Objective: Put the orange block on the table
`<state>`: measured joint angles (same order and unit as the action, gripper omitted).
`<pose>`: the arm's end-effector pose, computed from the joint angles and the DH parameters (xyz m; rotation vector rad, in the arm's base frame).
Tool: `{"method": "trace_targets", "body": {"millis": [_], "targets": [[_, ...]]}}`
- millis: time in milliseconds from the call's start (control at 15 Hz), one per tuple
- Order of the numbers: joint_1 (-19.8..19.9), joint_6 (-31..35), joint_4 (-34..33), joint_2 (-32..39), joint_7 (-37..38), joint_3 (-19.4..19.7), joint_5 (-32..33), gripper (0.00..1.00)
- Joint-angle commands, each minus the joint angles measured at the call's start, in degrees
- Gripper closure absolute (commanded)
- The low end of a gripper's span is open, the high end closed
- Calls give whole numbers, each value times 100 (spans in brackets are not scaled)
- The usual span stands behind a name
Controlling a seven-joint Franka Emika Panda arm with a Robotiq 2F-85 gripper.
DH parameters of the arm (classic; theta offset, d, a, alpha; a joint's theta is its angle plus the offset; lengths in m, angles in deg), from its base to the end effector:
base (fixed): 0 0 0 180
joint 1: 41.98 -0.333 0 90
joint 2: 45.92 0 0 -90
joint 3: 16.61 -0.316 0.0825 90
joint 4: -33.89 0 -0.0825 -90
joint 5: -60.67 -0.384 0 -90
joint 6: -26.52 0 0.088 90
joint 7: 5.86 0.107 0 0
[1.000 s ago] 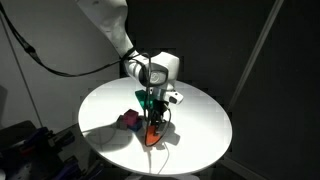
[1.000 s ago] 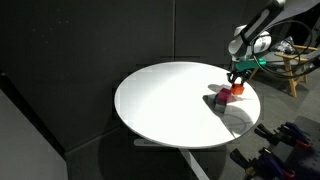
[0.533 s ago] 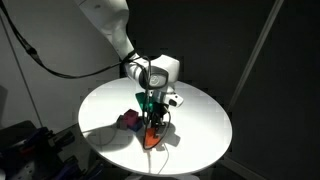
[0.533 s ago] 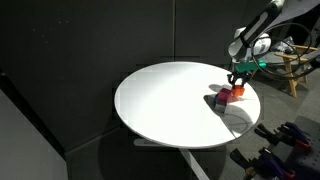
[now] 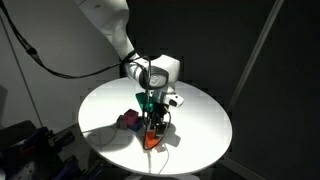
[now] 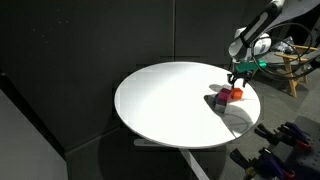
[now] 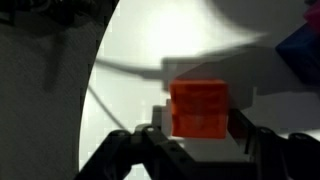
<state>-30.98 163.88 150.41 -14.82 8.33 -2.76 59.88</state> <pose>0.5253 -0.2442 0.1686 2.8602 -0.9940 -0.2636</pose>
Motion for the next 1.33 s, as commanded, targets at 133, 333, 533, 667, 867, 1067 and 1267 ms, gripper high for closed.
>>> {"method": "trace_targets", "body": {"millis": [133,333,533,667,867,1067,1267], "targets": [[-22,-13,44,-94,-49,27,52,0],[-66,-11,177,-227,-128,36,151,0],[-105,15,330,-399,-300,19,270,0],[-139,65,459,-560,-414,-4,341,0],[-201,89,662,-839,-535,-18,448,0],[-266,34,912,-1194,-734,-59,598,0],[-300,58,1208,-1602,-1039,-140,748,0]]}}
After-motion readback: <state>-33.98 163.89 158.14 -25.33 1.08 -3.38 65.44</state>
